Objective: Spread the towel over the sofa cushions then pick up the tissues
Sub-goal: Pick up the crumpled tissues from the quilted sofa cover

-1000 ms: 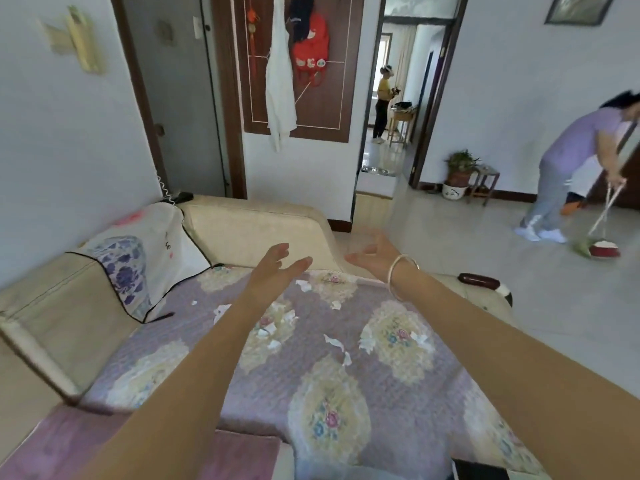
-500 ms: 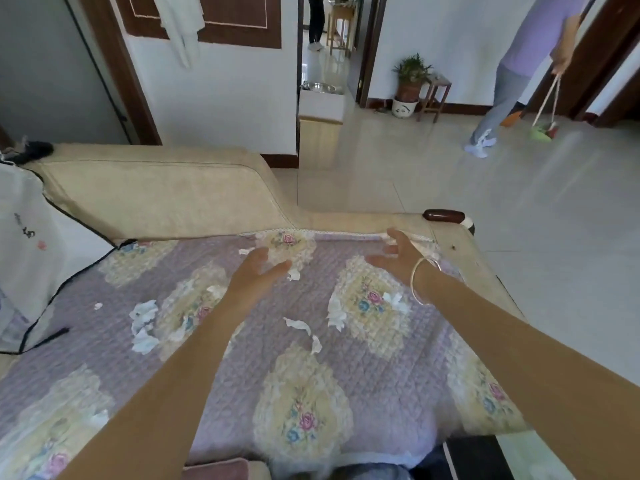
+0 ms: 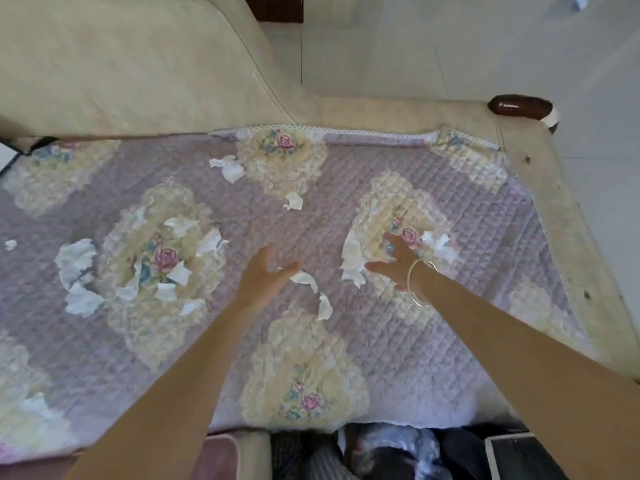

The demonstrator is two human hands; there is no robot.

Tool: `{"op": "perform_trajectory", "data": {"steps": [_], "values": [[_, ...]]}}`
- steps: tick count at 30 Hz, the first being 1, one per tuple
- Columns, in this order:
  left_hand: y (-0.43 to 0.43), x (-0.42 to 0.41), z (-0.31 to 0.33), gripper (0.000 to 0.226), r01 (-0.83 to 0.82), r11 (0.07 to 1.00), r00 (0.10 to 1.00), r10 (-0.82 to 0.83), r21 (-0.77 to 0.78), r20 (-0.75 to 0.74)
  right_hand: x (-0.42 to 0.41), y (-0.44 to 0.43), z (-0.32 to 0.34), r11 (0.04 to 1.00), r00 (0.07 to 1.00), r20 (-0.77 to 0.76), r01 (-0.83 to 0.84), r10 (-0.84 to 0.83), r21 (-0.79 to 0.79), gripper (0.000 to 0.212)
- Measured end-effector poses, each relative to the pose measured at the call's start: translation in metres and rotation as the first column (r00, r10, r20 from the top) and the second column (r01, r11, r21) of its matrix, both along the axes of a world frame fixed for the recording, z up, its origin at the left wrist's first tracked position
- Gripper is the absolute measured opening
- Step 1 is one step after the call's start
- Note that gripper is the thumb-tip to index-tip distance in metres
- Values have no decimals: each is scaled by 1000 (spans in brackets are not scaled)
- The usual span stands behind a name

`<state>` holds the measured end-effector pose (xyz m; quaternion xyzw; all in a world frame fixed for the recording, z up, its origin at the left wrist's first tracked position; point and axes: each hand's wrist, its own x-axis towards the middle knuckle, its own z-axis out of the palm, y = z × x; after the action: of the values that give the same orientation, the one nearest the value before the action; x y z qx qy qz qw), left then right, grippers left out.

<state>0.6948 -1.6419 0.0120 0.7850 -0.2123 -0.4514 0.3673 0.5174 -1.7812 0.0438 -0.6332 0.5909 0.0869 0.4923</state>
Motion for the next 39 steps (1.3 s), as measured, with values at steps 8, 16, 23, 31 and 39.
{"op": "perform_trajectory", "data": {"steps": [8,16,23,31,39], "values": [[-22,-20,-126,88,165,974,933,-206,158,295,33,-20,-135,981,962,-204,-191,181,-31,89],[-5,-59,-168,89,484,862,699,-484,150,526,35,-2,-180,906,950,-201,-294,240,-306,45],[-6,-78,-160,32,596,786,568,-555,161,608,40,-8,-175,936,977,-116,-204,177,-287,17],[-41,-81,-159,41,391,919,792,-364,50,490,1,-23,-175,927,986,-167,-79,18,-366,37],[-77,-93,-167,21,258,965,838,-250,52,485,-77,-97,-172,802,887,-226,223,-403,-554,41]]}}
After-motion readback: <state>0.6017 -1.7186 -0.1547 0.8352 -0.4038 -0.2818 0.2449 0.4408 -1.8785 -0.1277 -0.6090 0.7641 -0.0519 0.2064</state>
